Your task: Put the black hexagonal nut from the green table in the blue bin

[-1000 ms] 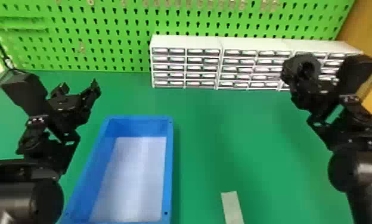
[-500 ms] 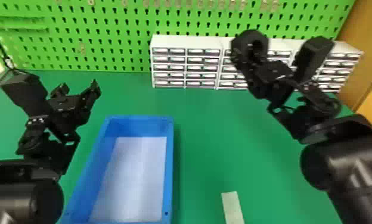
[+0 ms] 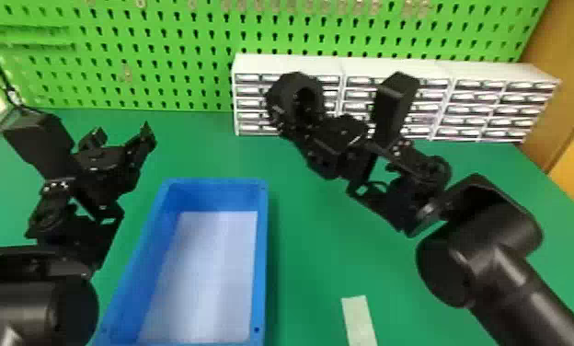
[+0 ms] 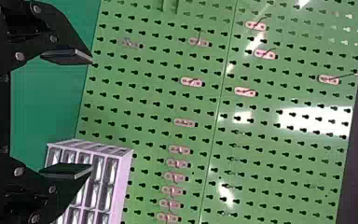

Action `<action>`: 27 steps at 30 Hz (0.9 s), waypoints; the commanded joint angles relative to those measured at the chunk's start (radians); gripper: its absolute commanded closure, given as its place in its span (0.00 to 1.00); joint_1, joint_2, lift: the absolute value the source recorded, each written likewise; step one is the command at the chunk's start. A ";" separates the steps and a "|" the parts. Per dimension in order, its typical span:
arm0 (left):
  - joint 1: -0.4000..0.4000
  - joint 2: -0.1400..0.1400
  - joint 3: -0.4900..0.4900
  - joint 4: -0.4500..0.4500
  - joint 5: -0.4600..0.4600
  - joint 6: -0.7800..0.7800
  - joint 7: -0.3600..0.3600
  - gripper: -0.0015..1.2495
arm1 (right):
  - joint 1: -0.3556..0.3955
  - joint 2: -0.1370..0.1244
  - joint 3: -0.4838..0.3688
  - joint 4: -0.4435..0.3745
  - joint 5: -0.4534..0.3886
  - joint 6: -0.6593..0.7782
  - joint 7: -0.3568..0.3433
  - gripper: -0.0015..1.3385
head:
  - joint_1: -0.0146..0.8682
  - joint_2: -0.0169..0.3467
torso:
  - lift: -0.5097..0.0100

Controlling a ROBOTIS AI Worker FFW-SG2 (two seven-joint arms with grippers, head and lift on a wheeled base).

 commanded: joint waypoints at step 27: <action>-0.016 0.000 -0.017 0.009 -0.010 0.000 0.017 0.35 | -0.109 -0.013 0.272 0.035 -0.146 0.014 0.002 0.71 | 0.80 0.07 | 0.79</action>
